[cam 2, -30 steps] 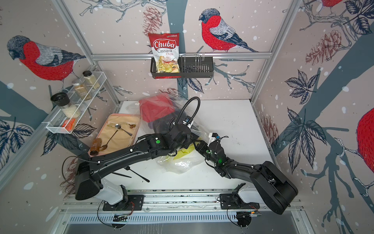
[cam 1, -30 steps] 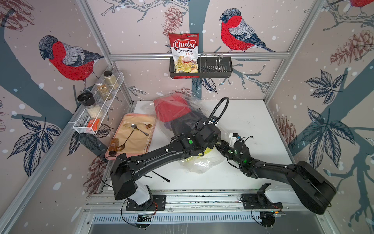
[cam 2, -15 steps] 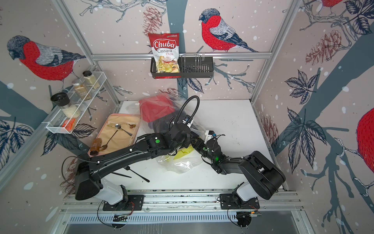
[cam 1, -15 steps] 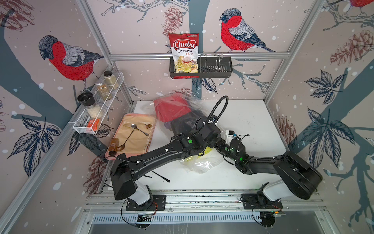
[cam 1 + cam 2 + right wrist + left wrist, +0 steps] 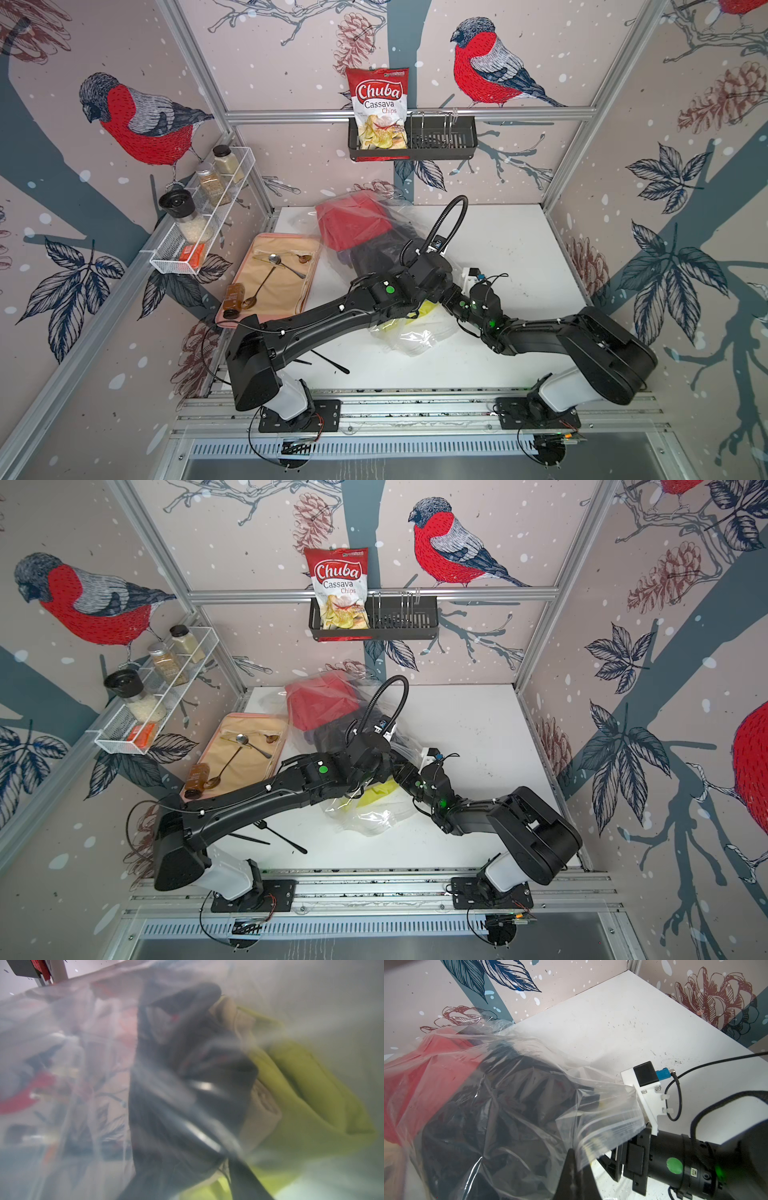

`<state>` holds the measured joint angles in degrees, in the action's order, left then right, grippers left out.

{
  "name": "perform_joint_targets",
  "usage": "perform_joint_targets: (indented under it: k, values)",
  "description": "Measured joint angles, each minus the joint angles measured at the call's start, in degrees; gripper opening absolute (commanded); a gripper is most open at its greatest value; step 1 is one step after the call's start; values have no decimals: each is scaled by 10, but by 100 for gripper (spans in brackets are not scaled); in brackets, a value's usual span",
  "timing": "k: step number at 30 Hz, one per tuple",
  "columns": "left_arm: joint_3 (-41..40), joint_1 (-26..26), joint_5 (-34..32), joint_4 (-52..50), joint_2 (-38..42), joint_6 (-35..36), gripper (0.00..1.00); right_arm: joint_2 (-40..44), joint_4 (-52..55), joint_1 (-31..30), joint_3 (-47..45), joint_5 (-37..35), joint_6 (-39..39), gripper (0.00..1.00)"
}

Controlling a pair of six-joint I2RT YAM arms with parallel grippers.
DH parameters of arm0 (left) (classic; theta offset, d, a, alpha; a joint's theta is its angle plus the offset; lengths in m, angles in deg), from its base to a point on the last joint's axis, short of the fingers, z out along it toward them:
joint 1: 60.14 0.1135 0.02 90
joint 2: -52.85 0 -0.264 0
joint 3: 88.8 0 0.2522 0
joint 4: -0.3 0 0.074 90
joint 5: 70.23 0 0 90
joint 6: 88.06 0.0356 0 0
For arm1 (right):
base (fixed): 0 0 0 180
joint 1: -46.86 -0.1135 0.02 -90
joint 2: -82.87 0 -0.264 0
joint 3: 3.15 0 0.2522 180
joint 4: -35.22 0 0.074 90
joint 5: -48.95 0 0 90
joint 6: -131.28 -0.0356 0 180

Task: Take the trousers out of the vacuum bag
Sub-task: Take out the trousers from the vacuum bag.

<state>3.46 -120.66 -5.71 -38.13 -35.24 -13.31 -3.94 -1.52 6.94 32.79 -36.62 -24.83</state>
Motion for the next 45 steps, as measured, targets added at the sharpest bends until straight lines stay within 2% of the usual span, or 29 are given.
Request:
perform_joint_targets:
  k: [5,11,20,26,42,45]
  values:
    - [-1,0,1,0,-1,0,0,-23,-2,1,16,0,2,58]
    - [-2,0,2,0,-1,0,0,-58,-23,1,41,10,2,54]
    - [-6,4,2,0,1,0,0,-92,-47,0,62,25,-1,21]
    - [-15,18,4,1,12,0,0,-40,-55,1,24,36,-5,8]
    - [-20,30,14,2,18,0,0,143,-9,1,-56,78,-11,7]
    - [-20,31,14,2,18,1,0,173,9,1,-75,79,-11,15]
